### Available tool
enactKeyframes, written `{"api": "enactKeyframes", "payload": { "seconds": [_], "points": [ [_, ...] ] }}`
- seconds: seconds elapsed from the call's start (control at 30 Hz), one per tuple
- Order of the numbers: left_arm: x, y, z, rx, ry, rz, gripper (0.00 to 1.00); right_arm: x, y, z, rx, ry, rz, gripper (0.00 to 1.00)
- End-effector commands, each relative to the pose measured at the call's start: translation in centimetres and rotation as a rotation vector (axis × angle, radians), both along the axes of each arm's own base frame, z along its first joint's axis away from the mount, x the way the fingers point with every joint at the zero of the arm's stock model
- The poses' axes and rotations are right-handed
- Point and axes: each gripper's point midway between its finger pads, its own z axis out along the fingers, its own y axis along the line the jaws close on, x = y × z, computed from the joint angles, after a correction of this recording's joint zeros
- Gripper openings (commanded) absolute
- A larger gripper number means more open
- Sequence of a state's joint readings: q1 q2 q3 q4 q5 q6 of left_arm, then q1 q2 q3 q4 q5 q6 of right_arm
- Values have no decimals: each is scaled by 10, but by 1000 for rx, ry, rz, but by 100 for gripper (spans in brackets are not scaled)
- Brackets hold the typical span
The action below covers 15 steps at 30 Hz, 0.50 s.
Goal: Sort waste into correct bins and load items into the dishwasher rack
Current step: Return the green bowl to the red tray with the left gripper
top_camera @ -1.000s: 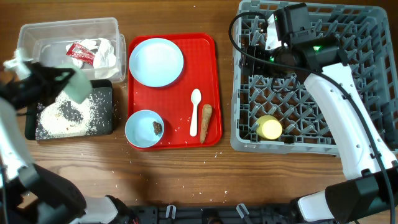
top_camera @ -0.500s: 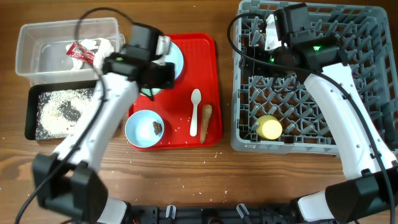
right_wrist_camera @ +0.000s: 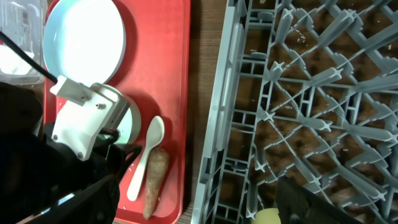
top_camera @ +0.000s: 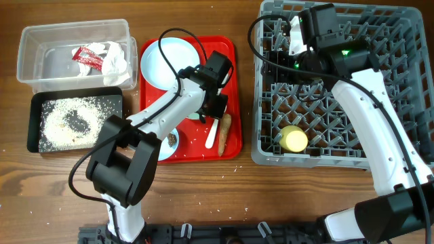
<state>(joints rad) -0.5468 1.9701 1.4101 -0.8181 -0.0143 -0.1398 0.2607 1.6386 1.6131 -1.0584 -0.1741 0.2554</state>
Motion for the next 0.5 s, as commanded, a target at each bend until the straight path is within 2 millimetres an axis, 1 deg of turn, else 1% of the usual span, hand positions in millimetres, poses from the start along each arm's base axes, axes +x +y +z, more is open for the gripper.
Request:
{"api": "enactKeyframes", "payload": {
  "seconds": [0.0, 0.03, 0.07, 0.13, 0.17, 0.23, 0.3, 0.37, 0.47],
  "points": [
    [8, 18, 36, -1, -25, 247, 57, 5, -3, -2, -28, -6, 8, 82],
    [7, 23, 48, -13, -27, 329, 60, 5, -3, -2, -27, -6, 7, 82],
    [3, 27, 58, -23, -26, 377, 61, 5, -3, -2, -28, -6, 8, 82],
    [-8, 33, 69, -18, -10, 410, 62, 4, -3, -2, -28, -5, 8, 82],
    [-19, 40, 72, 11, 19, 421, 61, 4, -3, -2, -28, -5, 7, 82],
    [-33, 55, 69, 84, 55, 449, 61, 5, -3, -2, -28, -7, 7, 82],
    [-47, 69, 60, 150, 86, 500, 59, 5, -3, -2, -28, -6, 8, 82],
    [-58, 75, 47, 182, 117, 504, 55, 5, -3, -2, -28, -6, 7, 81],
    [-69, 83, 28, 212, 141, 513, 50, 4, -3, -2, -28, -5, 8, 82]
  ]
}}
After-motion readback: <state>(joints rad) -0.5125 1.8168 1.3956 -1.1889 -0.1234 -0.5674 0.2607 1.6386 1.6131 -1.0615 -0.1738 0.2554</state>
